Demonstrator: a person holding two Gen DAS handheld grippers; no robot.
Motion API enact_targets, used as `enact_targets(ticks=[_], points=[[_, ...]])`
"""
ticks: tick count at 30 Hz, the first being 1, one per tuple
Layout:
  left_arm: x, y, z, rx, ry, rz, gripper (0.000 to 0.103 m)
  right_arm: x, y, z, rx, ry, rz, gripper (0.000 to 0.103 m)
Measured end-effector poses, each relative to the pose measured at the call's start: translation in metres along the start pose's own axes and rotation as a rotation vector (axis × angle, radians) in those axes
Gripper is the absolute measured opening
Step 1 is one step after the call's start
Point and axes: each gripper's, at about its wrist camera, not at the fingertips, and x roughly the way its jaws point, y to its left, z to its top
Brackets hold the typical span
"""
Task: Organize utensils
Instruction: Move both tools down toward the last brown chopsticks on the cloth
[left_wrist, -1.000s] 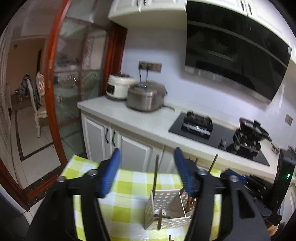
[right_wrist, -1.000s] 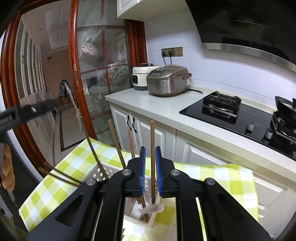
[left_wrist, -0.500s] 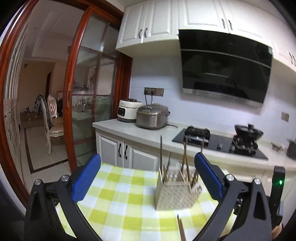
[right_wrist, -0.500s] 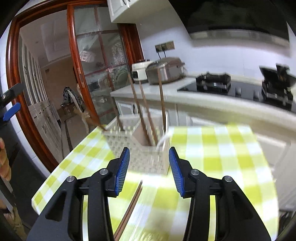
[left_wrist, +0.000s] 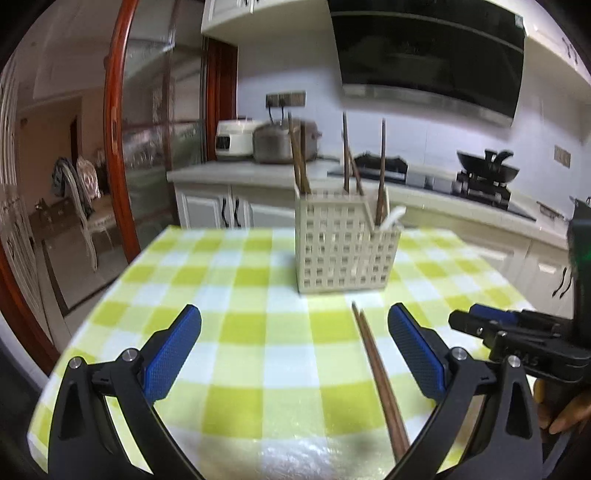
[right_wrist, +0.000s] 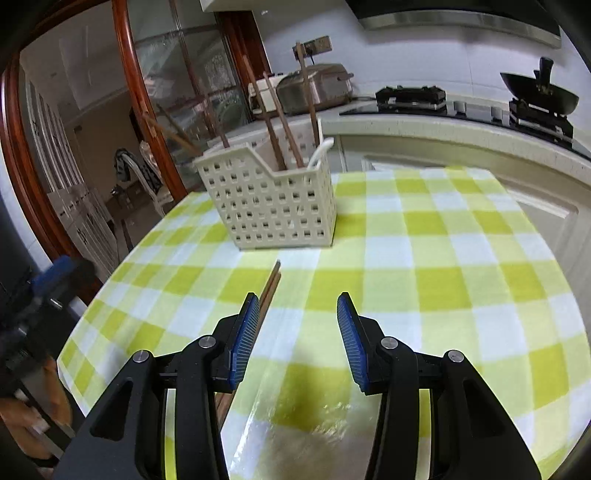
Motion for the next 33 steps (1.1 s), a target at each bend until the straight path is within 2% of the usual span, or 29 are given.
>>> enact_targets(ticks=[5, 9, 14, 18, 25, 33], points=[[0.015, 0.001, -0.019, -0.002, 0.037, 0.001, 0.098, 0.011, 0.013, -0.009, -0.031, 0.023, -0.02, 0.044], [0.028, 0.009, -0.023, -0.011, 0.059, 0.03, 0.098, 0.018, 0.018, -0.006, -0.034, 0.027, -0.044, 0.043], [0.036, 0.024, -0.029, -0.05, 0.086, 0.049, 0.098, 0.038, 0.022, -0.005, -0.012, 0.083, -0.067, 0.043], [0.037, 0.032, -0.031, -0.059, 0.083, 0.062, 0.098, 0.047, 0.031, -0.004, -0.022, 0.097, -0.09, 0.033], [0.035, 0.033, -0.033, -0.054, 0.078, 0.045, 0.098, 0.065, 0.038, -0.003, -0.015, 0.148, -0.11, 0.018], [0.031, 0.039, -0.033, -0.06, 0.063, 0.056, 0.098, 0.08, 0.053, -0.005, -0.041, 0.184, -0.107, 0.015]])
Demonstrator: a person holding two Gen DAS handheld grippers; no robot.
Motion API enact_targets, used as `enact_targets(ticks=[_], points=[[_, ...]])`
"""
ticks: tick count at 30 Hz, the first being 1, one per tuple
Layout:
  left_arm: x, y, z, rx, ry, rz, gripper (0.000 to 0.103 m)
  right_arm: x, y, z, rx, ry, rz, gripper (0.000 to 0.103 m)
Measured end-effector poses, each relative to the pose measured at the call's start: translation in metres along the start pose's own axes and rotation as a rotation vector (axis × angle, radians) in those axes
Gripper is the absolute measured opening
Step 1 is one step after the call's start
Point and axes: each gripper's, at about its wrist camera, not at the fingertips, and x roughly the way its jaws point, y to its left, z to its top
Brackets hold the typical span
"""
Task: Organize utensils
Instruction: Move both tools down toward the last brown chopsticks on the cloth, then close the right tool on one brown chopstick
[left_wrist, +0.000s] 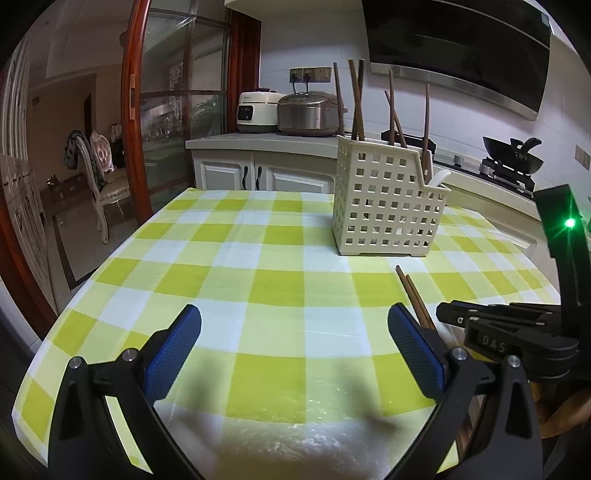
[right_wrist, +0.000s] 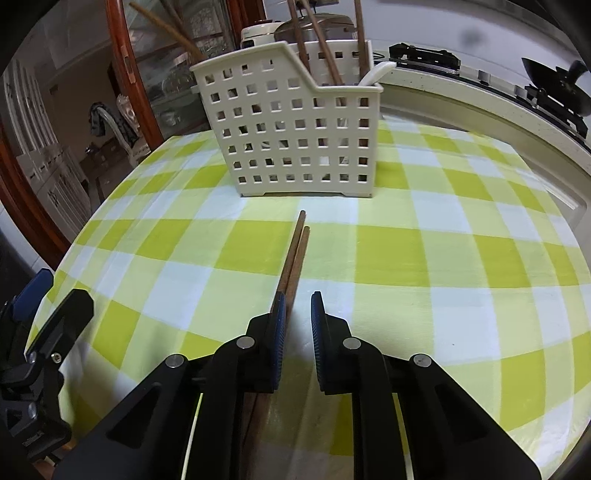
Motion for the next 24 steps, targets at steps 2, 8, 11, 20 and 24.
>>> enact_targets(ticks=[2, 8, 11, 20, 24], points=[[0.0, 0.002, 0.001, -0.005, 0.0, 0.0, 0.098, 0.002, 0.002, 0.001, -0.004, 0.003, -0.005, 0.015], [-0.001, 0.007, 0.0, -0.013, 0.002, -0.003, 0.098, 0.013, 0.006, 0.003, -0.018, 0.032, -0.045, 0.014], [0.0, 0.009, -0.001, -0.016, 0.004, -0.001, 0.098, 0.017, 0.009, 0.004, -0.029, 0.045, -0.059, 0.014], [0.002, 0.012, -0.002, -0.024, 0.013, 0.001, 0.098, 0.023, 0.019, 0.006, -0.11, 0.058, -0.121, 0.009], [0.002, 0.01, -0.001, -0.016, 0.018, 0.004, 0.098, 0.018, 0.006, 0.003, -0.081, 0.052, -0.096, 0.006]])
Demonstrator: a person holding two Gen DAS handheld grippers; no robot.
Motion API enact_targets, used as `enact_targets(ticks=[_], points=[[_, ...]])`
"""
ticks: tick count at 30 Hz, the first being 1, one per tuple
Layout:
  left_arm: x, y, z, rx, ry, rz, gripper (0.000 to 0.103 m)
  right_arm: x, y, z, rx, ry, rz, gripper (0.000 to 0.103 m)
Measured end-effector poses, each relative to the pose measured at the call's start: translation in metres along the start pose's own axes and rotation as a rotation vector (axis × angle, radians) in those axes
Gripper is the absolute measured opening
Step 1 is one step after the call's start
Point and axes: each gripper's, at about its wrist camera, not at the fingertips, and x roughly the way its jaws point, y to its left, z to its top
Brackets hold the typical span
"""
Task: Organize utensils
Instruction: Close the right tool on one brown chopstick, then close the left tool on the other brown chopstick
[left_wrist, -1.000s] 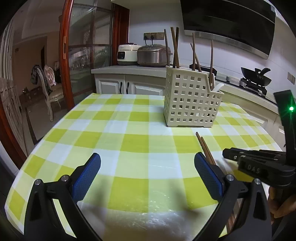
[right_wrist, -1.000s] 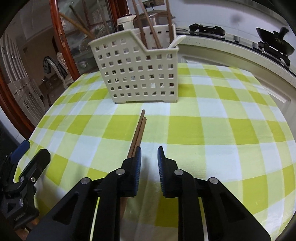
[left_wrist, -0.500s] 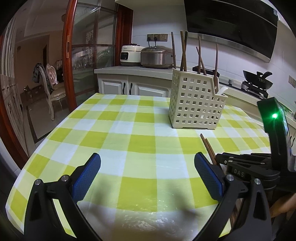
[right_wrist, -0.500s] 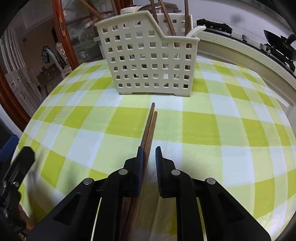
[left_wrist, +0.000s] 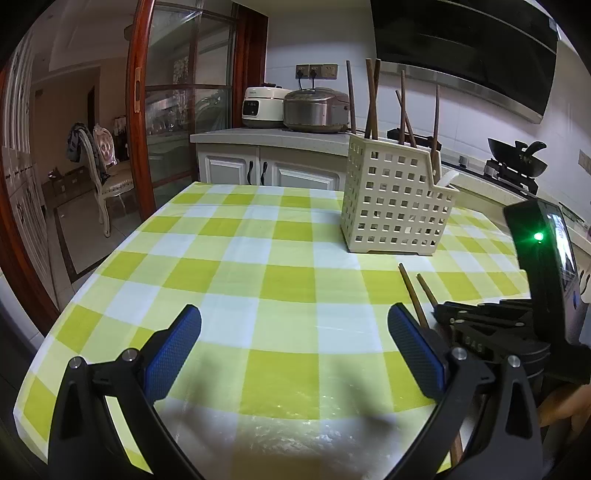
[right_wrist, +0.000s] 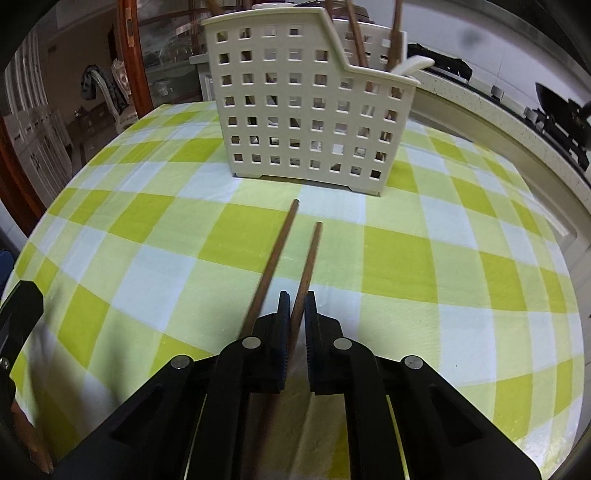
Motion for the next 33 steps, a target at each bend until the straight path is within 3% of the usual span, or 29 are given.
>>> enact_targets(ticks=[6, 13, 15, 22, 27, 33], points=[[0.007, -0.017, 0.005, 0.024, 0.047, -0.018, 0.098, -0.02, -0.036, -0.005, 0.079, -0.049, 0.018, 0.006], [0.038, -0.063, 0.02, 0.076, 0.138, -0.079, 0.097, -0.037, -0.075, -0.014, 0.15, -0.085, 0.039, 0.006], [0.051, -0.077, 0.021, 0.095, 0.178, -0.099, 0.086, -0.041, -0.084, -0.019, 0.163, -0.091, 0.048, 0.006], [0.084, -0.115, 0.02, 0.156, 0.251, -0.109, 0.066, -0.05, -0.107, -0.028, 0.187, -0.112, 0.069, 0.006], [0.106, -0.127, 0.016, 0.184, 0.309, -0.099, 0.042, -0.05, -0.117, -0.03, 0.205, -0.114, 0.084, 0.006], [0.116, -0.134, 0.009, 0.209, 0.331, -0.103, 0.024, -0.048, -0.121, -0.032, 0.214, -0.11, 0.1, 0.006]])
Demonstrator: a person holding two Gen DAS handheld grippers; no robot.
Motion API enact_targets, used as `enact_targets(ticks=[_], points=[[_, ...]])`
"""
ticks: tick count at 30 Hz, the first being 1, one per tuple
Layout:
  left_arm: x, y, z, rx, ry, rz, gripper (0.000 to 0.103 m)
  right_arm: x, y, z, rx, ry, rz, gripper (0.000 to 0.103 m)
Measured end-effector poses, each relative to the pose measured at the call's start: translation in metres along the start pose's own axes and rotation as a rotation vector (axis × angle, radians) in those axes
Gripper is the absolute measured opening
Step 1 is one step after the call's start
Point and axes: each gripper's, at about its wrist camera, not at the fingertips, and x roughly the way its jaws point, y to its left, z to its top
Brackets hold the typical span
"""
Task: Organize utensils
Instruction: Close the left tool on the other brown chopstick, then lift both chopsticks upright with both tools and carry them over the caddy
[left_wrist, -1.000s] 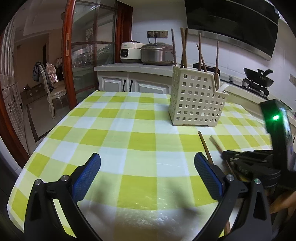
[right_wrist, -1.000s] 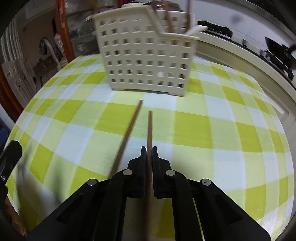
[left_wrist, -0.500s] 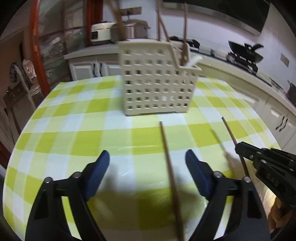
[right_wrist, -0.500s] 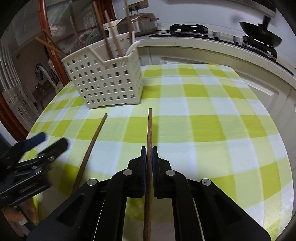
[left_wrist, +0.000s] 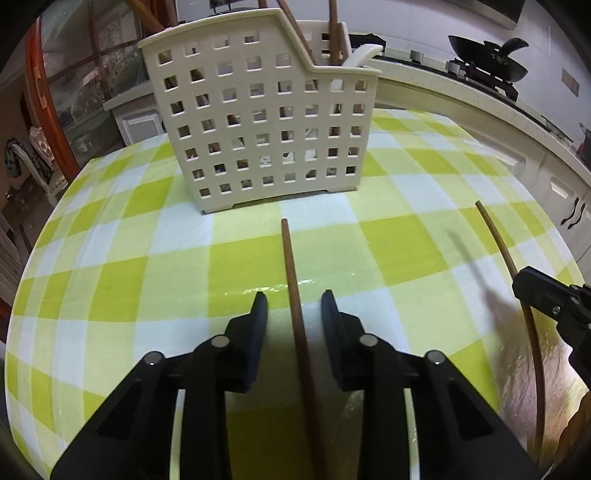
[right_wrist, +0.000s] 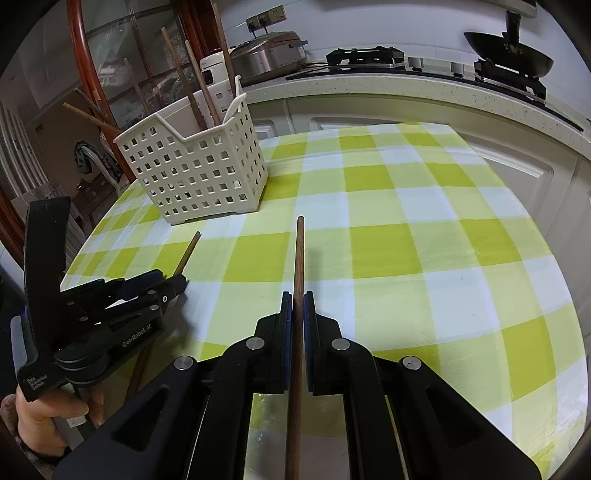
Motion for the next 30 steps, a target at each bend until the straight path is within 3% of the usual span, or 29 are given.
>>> enact_targets(ticks=[6, 18, 30], points=[[0.0, -0.007, -0.001, 0.037, -0.015, -0.008, 0.007, 0.003, -0.001, -0.002, 0.002, 0.011, -0.008, 0.006], [-0.009, 0.002, -0.006, 0.012, -0.031, -0.042, 0.006, 0.011, 0.012, -0.003, -0.028, 0.036, -0.022, 0.006], [-0.058, 0.021, -0.006, -0.017, -0.128, -0.056, 0.006, -0.006, 0.039, 0.007, -0.075, -0.026, 0.002, 0.006]])
